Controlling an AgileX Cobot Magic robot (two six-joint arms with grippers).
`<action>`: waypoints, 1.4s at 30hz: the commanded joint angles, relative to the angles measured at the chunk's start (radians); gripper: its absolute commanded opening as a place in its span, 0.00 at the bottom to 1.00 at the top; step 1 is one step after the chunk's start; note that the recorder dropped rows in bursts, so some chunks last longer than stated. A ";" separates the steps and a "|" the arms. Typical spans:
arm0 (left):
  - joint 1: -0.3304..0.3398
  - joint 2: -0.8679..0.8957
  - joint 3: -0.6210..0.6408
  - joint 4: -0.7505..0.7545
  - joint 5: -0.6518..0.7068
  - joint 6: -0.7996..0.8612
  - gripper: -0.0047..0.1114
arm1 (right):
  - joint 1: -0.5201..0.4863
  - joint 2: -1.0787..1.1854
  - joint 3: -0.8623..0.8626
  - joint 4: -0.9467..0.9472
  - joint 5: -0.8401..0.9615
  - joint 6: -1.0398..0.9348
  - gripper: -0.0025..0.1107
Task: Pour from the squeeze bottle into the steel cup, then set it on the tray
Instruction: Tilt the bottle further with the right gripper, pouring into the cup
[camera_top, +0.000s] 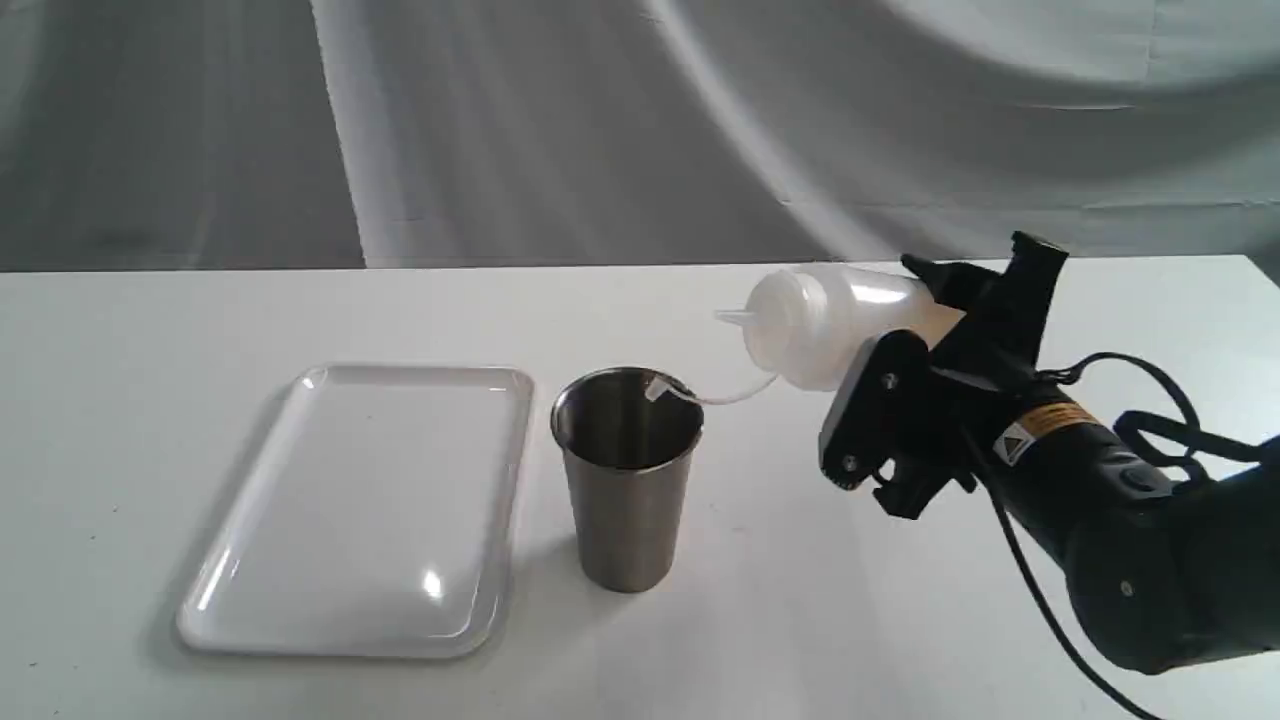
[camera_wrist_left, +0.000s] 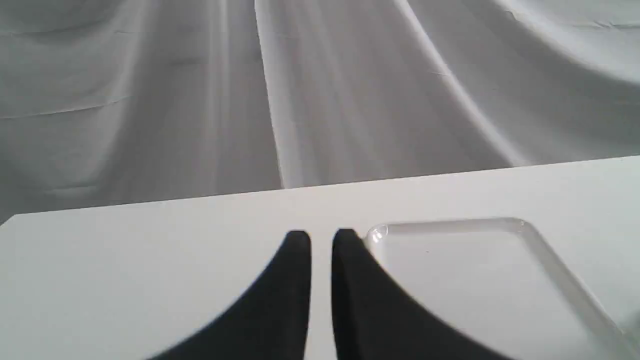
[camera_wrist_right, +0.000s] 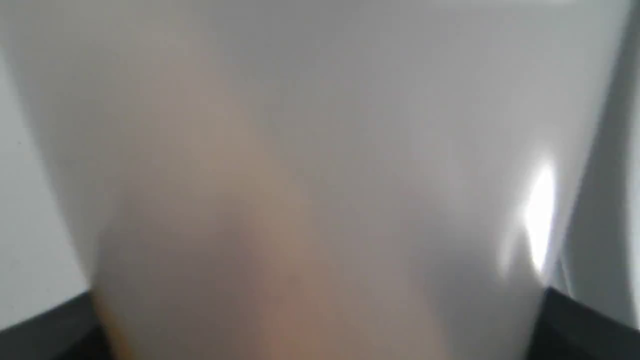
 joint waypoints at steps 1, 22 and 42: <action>-0.005 -0.005 0.004 0.001 -0.002 -0.001 0.11 | -0.004 -0.003 -0.003 -0.001 -0.066 -0.039 0.06; -0.005 -0.005 0.004 0.001 -0.002 -0.004 0.11 | -0.004 -0.003 -0.003 -0.011 -0.177 -0.240 0.06; -0.005 -0.005 0.004 0.001 -0.002 -0.005 0.11 | 0.028 -0.011 -0.096 -0.033 -0.136 -0.411 0.06</action>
